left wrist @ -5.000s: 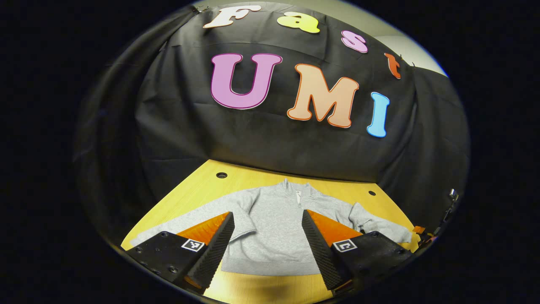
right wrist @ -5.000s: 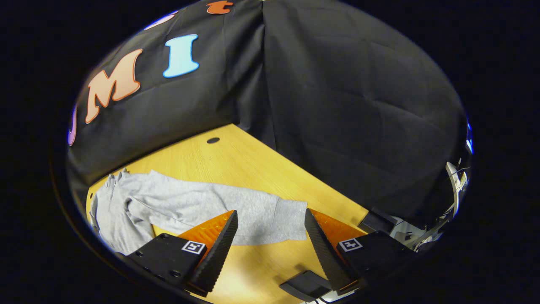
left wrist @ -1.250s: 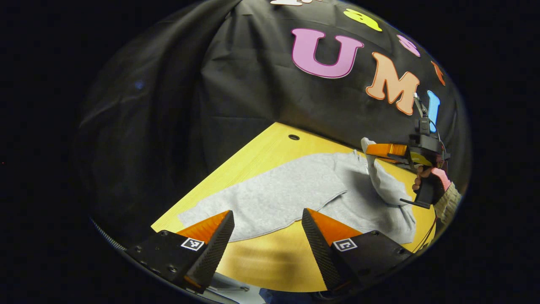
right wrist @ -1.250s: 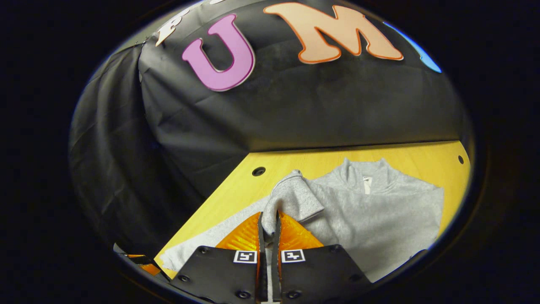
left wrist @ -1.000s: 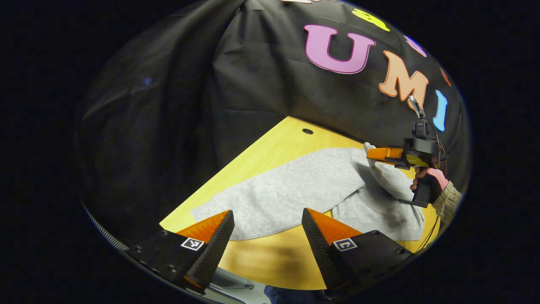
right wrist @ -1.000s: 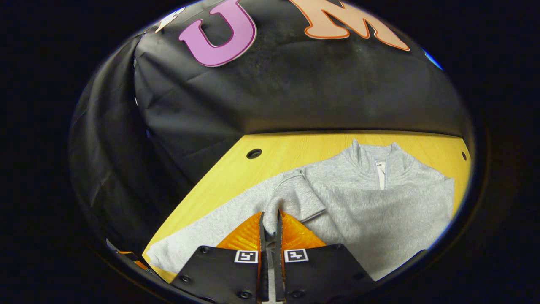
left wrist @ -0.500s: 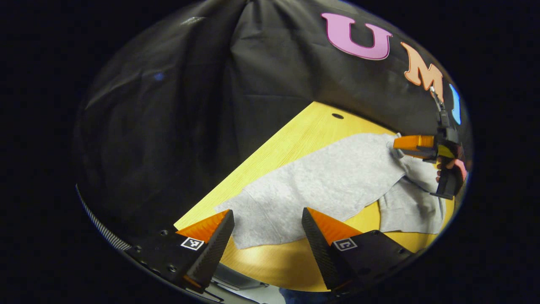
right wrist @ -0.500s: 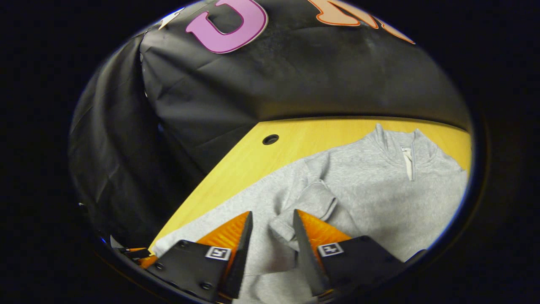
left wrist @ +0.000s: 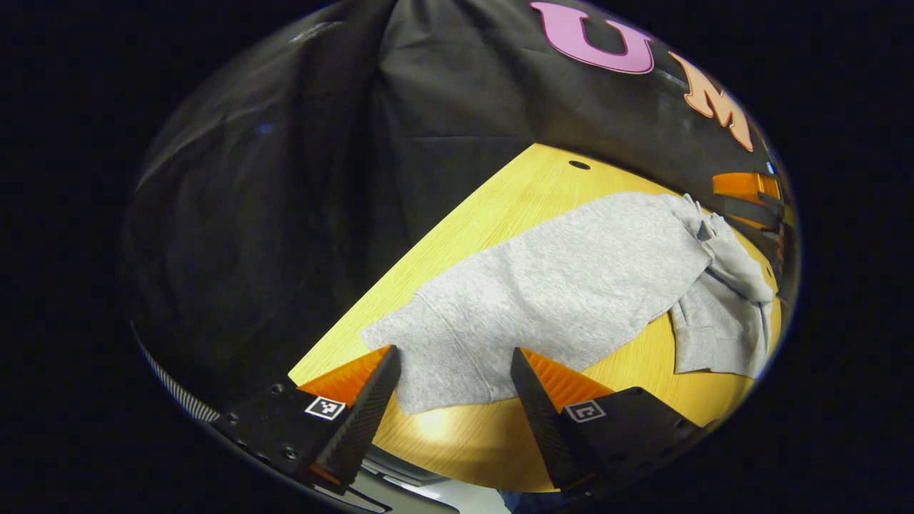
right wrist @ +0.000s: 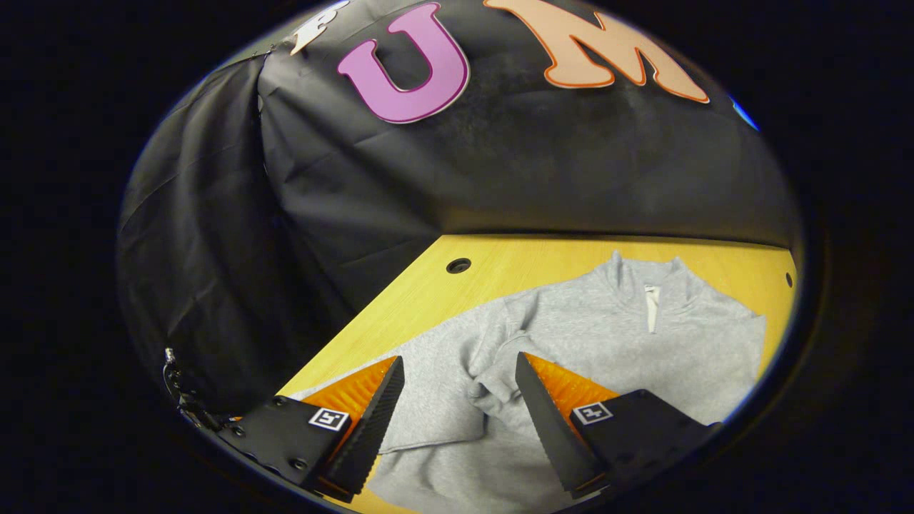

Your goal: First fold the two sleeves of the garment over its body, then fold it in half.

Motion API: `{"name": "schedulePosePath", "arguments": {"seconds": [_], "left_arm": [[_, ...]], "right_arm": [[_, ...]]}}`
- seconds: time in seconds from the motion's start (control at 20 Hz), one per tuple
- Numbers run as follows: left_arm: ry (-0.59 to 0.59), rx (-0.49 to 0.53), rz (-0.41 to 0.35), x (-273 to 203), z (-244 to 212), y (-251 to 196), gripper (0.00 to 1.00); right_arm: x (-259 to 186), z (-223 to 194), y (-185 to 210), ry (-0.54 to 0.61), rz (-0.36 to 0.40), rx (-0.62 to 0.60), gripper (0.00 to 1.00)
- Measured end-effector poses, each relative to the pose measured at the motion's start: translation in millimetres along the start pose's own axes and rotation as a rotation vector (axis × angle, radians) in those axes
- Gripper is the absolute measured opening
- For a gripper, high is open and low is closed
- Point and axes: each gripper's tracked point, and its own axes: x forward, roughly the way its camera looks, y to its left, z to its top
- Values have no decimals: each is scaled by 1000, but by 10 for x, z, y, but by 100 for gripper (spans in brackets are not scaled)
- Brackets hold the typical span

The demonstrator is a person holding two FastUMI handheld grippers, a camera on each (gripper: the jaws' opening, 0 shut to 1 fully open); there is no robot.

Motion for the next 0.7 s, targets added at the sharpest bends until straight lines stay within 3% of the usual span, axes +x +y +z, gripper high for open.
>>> {"name": "schedulePosePath", "arguments": {"seconds": [0.05, 0.15, 0.2, 0.3, 0.45, 0.5, 0.7], "left_arm": [[-5, 3, -5, 9, -10, -3, 92], [-19, -4, -16, 3, 7, -7, 92], [-26, 0, -22, 16, 25, -10, 86], [-28, -4, -32, 49, 27, -29, 68], [-16, -13, -9, 79, 45, -80, 17], [-8, -3, -3, 86, 42, -85, 16], [6, 20, -8, 82, 62, -111, 5]], "right_arm": [[-107, 23, -58, -6, -11, 2, 97], [-310, 50, -162, -21, -30, 17, 94], [-410, 46, -221, -27, -41, 27, 94], [-619, 33, -360, -35, -69, 35, 94], [-882, -26, -598, -36, -120, 26, 98], [-968, -49, -671, -35, -136, 21, 94], [-1314, -183, -975, -26, -203, 36, 98]]}}
